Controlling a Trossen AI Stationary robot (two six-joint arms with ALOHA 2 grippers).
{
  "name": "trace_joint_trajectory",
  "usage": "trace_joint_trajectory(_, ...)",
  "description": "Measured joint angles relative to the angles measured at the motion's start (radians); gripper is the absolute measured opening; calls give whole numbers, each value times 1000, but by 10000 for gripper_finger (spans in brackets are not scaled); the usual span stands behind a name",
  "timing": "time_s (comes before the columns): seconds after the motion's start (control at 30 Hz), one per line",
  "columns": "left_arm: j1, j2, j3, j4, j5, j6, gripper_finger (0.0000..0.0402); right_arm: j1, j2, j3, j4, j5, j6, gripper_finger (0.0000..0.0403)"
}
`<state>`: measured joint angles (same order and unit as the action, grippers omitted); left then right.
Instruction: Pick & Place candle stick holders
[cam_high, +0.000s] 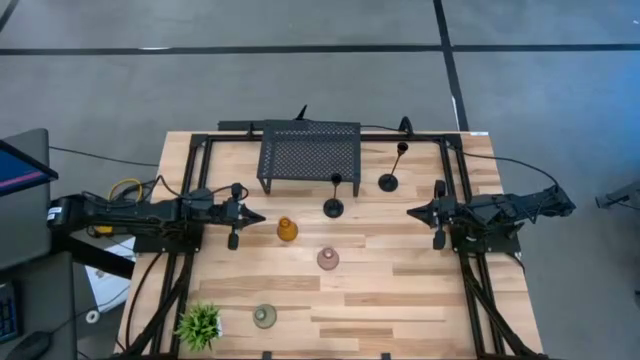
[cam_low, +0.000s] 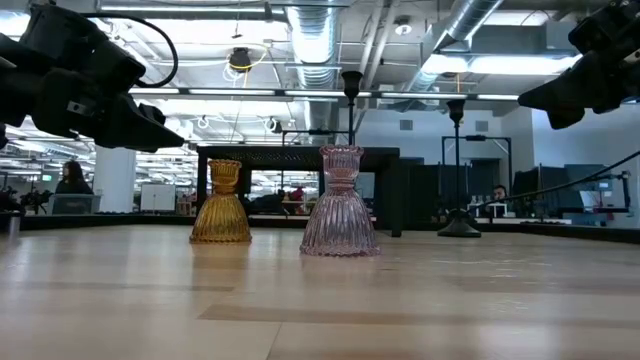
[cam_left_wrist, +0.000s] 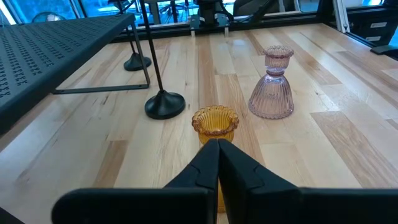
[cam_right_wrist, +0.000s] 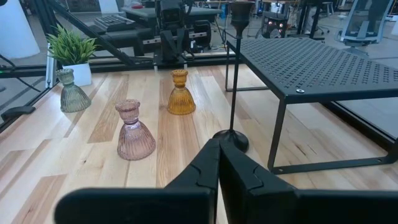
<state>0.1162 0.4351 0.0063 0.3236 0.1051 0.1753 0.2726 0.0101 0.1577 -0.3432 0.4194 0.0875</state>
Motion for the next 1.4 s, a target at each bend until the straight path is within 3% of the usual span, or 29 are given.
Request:
trace_joint_trajectory(0.67, 0, 0, 0, 1, 0, 0, 8, 0, 0, 0, 0, 0, 0, 0)
trace_joint_trajectory(0.97, 0, 0, 0, 50, -1, -210, 8, 0, 0, 0, 0, 0, 0, 0)
trace_joint_trajectory(1.4, 0, 0, 0, 57, -4, -218, 8, 0, 0, 0, 1, 0, 0, 0)
